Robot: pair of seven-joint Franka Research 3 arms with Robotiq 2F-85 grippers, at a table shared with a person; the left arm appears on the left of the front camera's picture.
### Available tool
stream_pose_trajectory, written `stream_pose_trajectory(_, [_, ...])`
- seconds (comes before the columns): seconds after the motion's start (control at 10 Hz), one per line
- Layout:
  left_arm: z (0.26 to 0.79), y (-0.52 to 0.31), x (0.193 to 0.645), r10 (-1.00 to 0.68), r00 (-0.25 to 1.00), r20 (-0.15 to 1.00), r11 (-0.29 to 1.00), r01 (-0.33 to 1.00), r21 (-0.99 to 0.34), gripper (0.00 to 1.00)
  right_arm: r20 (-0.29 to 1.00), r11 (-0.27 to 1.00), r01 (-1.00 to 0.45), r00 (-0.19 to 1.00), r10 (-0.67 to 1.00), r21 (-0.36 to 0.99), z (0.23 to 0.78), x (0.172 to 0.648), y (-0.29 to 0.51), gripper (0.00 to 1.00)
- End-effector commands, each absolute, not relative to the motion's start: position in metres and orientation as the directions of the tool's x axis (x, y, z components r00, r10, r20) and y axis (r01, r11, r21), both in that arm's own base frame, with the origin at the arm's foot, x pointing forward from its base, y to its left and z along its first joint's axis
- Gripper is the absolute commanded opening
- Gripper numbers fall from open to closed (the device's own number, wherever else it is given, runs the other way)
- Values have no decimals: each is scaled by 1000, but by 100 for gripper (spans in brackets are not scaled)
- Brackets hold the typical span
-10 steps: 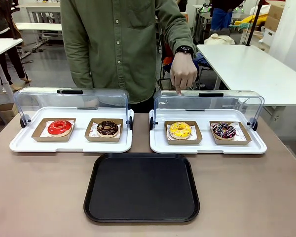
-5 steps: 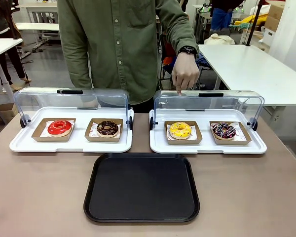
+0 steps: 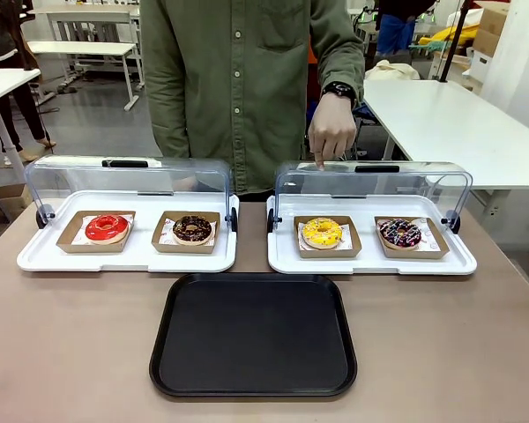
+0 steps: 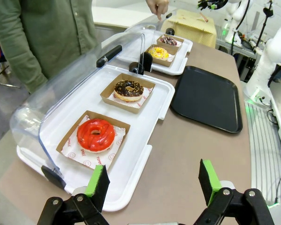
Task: Move the third donut from the left to the tray.
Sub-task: Pick up the Paper togo box containing the Donut indicated by the person and place it on the Handle tray.
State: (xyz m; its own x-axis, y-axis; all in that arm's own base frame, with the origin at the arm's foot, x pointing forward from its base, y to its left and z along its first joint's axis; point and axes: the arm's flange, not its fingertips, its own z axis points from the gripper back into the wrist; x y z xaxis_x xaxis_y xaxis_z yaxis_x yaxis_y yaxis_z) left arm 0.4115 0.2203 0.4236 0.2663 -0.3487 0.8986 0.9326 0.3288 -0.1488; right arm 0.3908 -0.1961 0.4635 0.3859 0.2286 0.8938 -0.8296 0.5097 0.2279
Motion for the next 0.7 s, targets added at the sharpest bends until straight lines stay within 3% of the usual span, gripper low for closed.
stream_pose_trajectory(0.0, [426, 221, 412, -351, 262, 899, 327, 934, -145, 100, 885, 489, -854, 357, 300, 179, 476, 386, -148, 100])
stream_pose_trajectory(0.6, [426, 221, 412, -351, 262, 899, 327, 934, -145, 100, 702, 353, -924, 154, 695, -146, 473, 386, 33, 100])
